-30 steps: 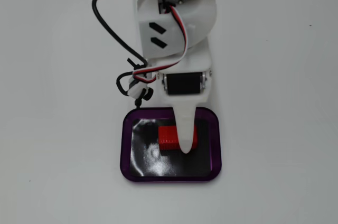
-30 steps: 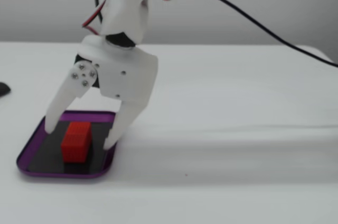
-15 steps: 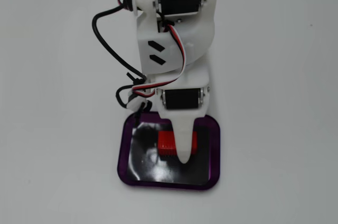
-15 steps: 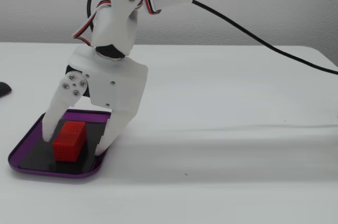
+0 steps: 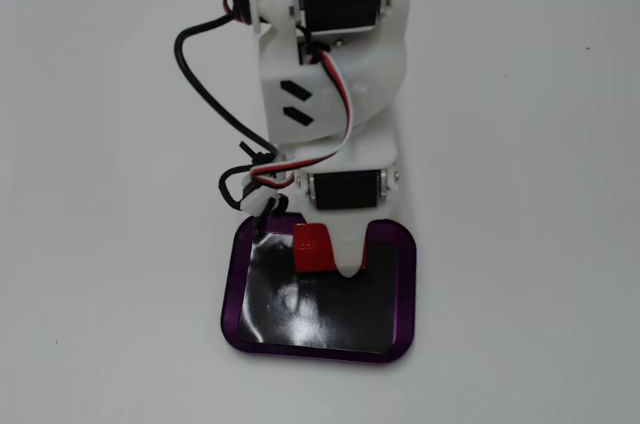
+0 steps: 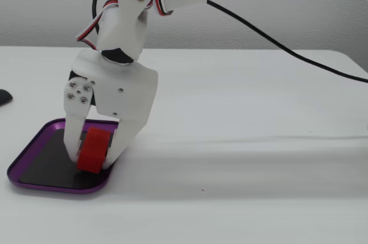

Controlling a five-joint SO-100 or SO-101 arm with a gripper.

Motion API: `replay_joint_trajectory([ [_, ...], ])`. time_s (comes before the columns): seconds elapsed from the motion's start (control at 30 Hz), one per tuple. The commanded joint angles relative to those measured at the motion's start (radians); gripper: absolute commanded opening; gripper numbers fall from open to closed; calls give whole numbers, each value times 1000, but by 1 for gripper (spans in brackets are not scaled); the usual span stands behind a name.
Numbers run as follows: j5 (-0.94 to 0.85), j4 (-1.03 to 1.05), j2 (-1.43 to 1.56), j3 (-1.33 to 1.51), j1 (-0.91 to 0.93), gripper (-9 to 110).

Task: Remove the cube from the box.

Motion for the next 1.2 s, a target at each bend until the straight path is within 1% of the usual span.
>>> replay_joint_trajectory([
  [0.0, -12, 25, 103, -51, -2, 0],
  [0.3, -6, 58, 420, -29, -12, 0],
  [0.43, -5, 58, 594, 86, -11, 0],
  [0.53, -3, 32, 712, 262, -11, 0],
  [0.6, -3, -21, 782, 422, -11, 0],
  [0.77, -14, -245, 945, 907, -11, 0],
  [0.87, -14, -362, 1031, 1141, -8, 0],
  [0.97, -14, -430, 1103, 1308, 2, 0],
  [1.17, -14, -548, 1170, 1508, 3, 0],
])
